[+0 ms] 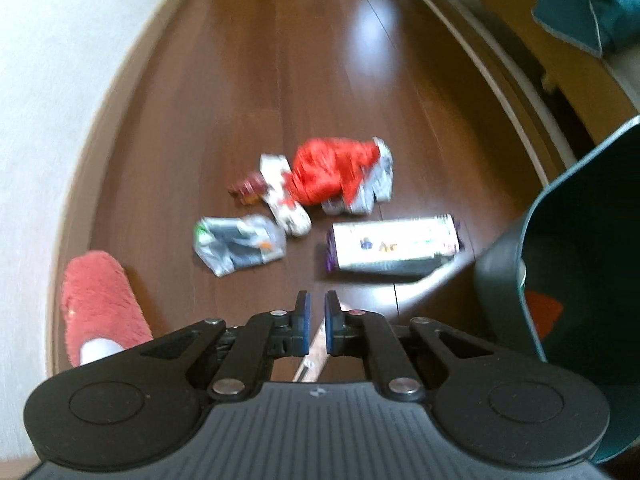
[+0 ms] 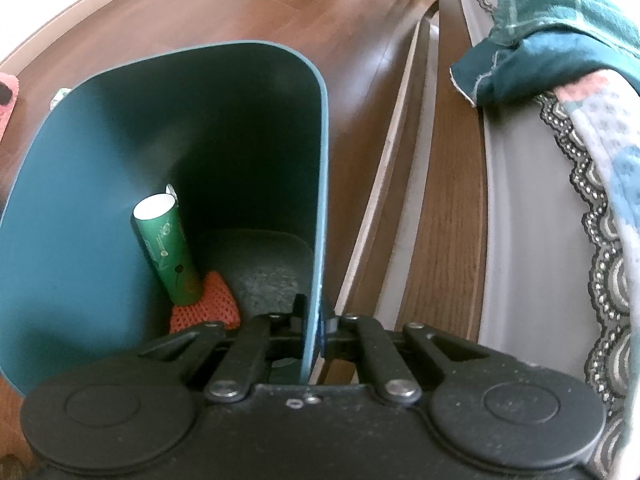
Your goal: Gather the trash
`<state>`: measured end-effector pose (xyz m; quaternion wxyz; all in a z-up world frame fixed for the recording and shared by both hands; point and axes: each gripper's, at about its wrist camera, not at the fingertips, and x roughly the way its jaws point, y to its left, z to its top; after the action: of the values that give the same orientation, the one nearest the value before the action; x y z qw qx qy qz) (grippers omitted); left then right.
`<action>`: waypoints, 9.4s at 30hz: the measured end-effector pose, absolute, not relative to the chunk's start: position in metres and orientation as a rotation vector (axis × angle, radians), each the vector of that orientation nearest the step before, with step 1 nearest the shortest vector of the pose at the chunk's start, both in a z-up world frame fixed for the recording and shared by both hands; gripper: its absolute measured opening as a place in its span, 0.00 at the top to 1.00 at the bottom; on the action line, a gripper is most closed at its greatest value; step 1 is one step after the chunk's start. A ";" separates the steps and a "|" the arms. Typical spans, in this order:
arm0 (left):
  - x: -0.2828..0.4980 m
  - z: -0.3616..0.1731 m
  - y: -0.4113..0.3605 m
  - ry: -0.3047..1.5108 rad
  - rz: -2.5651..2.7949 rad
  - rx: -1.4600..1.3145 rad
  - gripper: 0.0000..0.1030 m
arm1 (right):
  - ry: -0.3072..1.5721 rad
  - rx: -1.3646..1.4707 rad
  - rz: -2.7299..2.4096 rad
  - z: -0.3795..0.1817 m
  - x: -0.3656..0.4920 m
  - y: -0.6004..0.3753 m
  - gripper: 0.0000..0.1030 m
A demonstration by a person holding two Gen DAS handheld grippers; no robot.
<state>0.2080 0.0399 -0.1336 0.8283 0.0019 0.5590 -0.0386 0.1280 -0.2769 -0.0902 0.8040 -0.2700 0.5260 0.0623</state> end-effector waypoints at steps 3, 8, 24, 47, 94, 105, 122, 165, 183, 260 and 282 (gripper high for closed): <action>0.209 -0.162 0.032 1.228 -0.097 0.052 0.93 | 1.120 -0.586 0.146 -0.090 0.128 -0.279 0.96; 0.225 -0.229 0.018 1.347 -0.127 0.059 0.80 | 1.120 -0.577 0.153 -0.090 0.132 -0.283 0.96; 0.247 -0.364 0.017 1.524 -0.156 0.066 0.36 | 1.153 -0.575 0.110 -0.097 0.135 -0.280 0.96; 0.241 -0.295 0.021 1.393 -0.093 0.057 0.79 | 1.154 -0.553 0.082 -0.097 0.137 -0.282 0.97; 0.186 -0.121 -0.194 1.175 -0.504 0.119 0.79 | 1.201 -0.562 0.135 -0.104 0.124 -0.286 0.94; 0.184 -0.133 -0.192 1.168 -0.566 0.118 0.77 | 1.214 -0.561 0.123 -0.107 0.127 -0.288 0.94; 0.155 -0.069 -0.108 0.925 -0.536 0.201 0.37 | 1.237 -0.563 0.112 -0.110 0.131 -0.286 0.94; 0.303 -0.320 -0.115 1.213 -0.777 0.682 0.23 | 1.320 -0.562 0.124 -0.123 0.123 -0.296 0.89; 0.284 -0.306 -0.068 1.183 -0.502 0.451 0.78 | 1.298 -0.568 0.140 -0.123 0.124 -0.292 0.89; 0.123 -0.077 -0.170 0.914 -0.719 0.283 0.38 | 1.278 -0.628 0.154 -0.119 0.123 -0.267 0.88; 0.216 -0.121 0.004 0.944 -0.114 0.012 0.21 | 1.300 -0.624 0.143 -0.122 0.132 -0.262 0.88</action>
<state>0.2163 0.0038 -0.1211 0.8890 0.0055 0.4546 -0.0548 0.1316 -0.2621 -0.1221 0.7489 -0.2855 0.5945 0.0656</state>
